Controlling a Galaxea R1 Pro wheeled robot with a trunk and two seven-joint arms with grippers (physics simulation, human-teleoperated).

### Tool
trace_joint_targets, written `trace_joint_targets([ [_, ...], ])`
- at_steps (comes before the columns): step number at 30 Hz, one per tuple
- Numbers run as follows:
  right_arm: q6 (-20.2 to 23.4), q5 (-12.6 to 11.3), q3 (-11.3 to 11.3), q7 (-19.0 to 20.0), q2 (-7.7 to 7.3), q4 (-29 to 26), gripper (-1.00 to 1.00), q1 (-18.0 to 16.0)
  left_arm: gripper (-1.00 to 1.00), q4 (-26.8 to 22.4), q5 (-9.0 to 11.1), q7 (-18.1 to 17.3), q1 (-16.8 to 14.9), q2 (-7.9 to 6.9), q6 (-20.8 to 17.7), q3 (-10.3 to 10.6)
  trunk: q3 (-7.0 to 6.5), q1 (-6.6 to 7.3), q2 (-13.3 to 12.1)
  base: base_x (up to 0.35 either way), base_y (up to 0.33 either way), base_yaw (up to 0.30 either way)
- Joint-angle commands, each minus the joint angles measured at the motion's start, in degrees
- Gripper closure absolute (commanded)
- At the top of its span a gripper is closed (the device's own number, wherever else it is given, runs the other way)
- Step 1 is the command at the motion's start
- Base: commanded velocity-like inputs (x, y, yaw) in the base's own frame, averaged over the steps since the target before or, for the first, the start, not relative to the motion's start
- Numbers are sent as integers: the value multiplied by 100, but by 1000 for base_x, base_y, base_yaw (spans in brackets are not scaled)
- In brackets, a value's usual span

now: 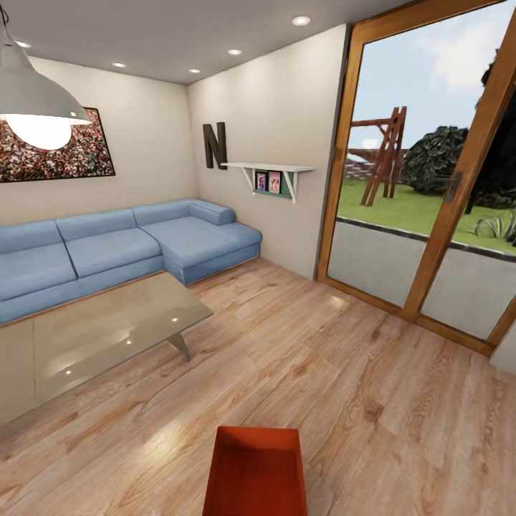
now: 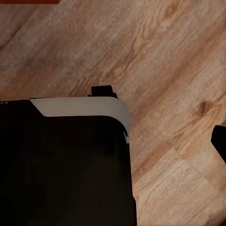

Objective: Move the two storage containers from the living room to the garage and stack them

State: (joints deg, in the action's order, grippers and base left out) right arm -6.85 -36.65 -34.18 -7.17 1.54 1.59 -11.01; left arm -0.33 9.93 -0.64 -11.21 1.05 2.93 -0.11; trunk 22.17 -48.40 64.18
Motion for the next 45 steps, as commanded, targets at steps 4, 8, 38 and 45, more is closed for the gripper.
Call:
trace_joint_targets([
  [4, -27, -44, -45, -4, 5, 17, -100, -6, -100, 7, 44, -7, -4, 1, 22, 2, 6, 0, 4, 0, 0, 5],
  [8, -27, -44, -45, -4, 8, 17, -100, -6, -100, 7, 44, -7, -4, 1, 22, 2, 6, 0, 4, 0, 0, 0],
  [38, -26, -51, -47, -5, 22, 17, -100, -6, -100, 7, 44, -7, -4, 9, 20, 2, 6, 0, 4, 0, 54, -52],
  [45, -19, -52, -45, -6, 15, 17, -100, -6, -100, 7, 44, -7, -4, 8, 18, 2, 6, 0, 4, 0, 0, -183],
])
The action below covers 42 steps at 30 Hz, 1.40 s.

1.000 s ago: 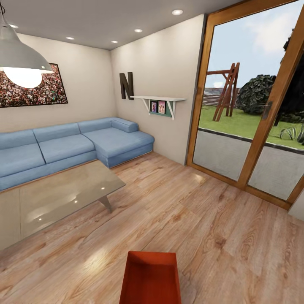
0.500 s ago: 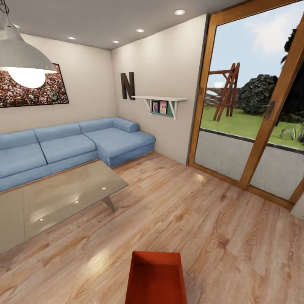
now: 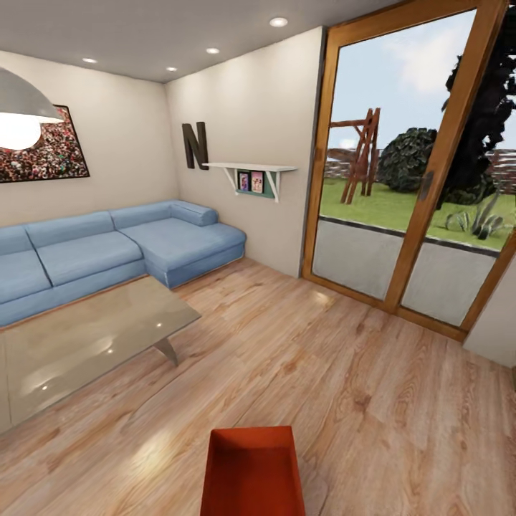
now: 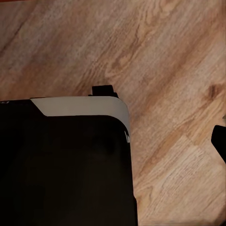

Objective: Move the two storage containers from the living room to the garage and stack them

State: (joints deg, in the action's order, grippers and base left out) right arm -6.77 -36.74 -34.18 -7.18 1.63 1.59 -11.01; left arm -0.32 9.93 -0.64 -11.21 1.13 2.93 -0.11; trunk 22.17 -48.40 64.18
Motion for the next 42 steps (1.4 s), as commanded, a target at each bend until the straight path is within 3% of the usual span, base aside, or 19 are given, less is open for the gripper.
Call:
trace_joint_targets([
  [1, -27, -44, -45, -5, 5, 17, -100, -6, -100, 6, 44, -7, -4, 1, 17, 2, 6, 0, 4, 0, 0, -59],
  [15, -7, 8, -53, -3, -1, 17, -100, -6, -100, 7, 45, -7, -4, -7, 18, 2, 14, 0, 4, 0, 0, -3],
  [42, 0, 9, -45, -2, -5, 17, -100, -6, -100, 6, 51, -7, -4, -16, 19, 2, 239, 0, 4, 0, 0, 47],
])
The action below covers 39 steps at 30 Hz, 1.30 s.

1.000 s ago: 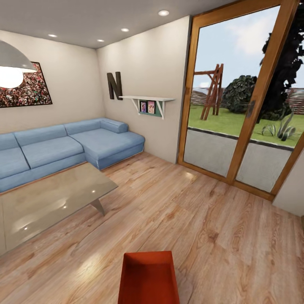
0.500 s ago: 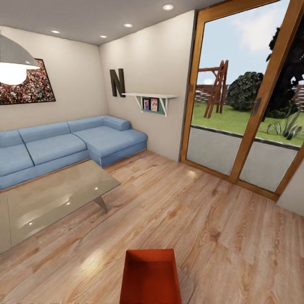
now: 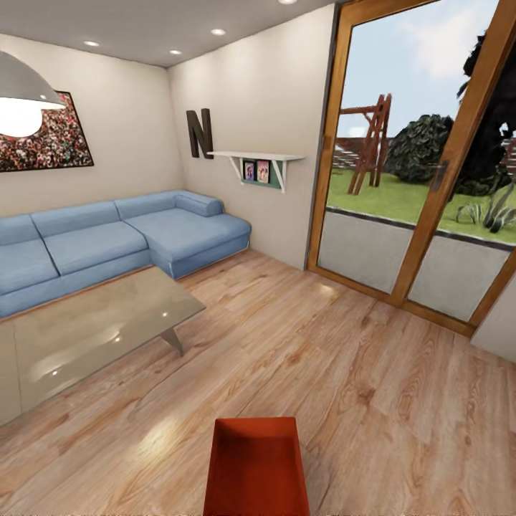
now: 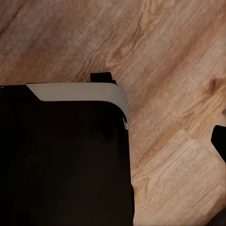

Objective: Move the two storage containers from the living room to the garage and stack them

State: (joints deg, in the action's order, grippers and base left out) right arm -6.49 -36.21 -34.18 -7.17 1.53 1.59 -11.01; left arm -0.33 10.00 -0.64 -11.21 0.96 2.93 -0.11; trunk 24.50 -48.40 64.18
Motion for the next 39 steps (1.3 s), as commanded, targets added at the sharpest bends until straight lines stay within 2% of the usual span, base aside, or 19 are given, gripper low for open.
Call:
trace_joint_targets([
  [1, -28, -44, -45, -4, 5, 17, -100, -6, -100, 6, 43, -7, -4, 1, 18, 2, 15, 0, 4, 0, 0, 0],
  [39, -27, -44, -45, -4, -4, 18, -100, -6, -100, 7, 46, -7, -4, 1, 22, 2, 357, 0, 4, 0, 0, 0],
])
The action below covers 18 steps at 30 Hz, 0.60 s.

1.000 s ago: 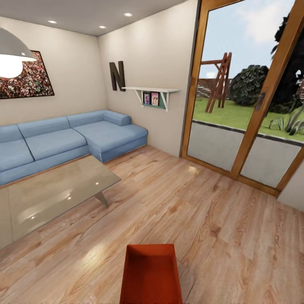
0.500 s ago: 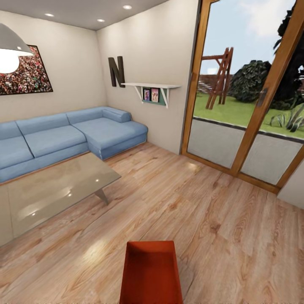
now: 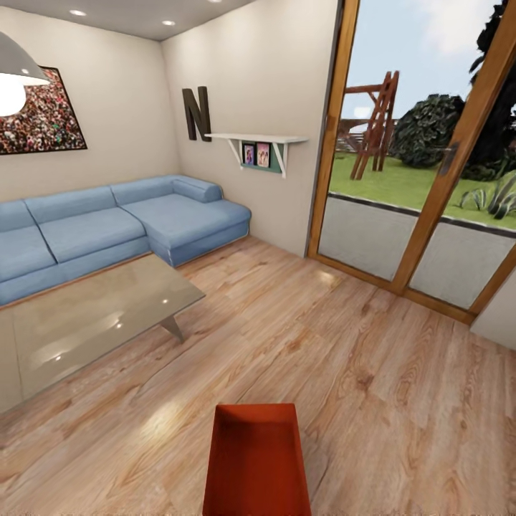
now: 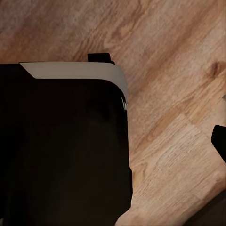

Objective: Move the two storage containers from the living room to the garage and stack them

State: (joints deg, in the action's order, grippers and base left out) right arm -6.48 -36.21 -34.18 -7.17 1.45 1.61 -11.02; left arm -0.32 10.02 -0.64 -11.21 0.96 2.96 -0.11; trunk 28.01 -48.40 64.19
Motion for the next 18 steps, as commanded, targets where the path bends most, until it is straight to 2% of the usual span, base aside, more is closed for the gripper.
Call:
trace_joint_targets([
  [1, -28, -44, -45, -4, 5, 16, -100, -6, -100, 6, 44, -7, -4, 1, 20, 2, 14, 0, 3, 0, 0, 0],
  [18, -17, -44, -46, -4, 14, 20, -100, -5, -100, 10, 42, -7, -4, 1, 12, 2, 168, 0, 3, 0, 0, 0],
])
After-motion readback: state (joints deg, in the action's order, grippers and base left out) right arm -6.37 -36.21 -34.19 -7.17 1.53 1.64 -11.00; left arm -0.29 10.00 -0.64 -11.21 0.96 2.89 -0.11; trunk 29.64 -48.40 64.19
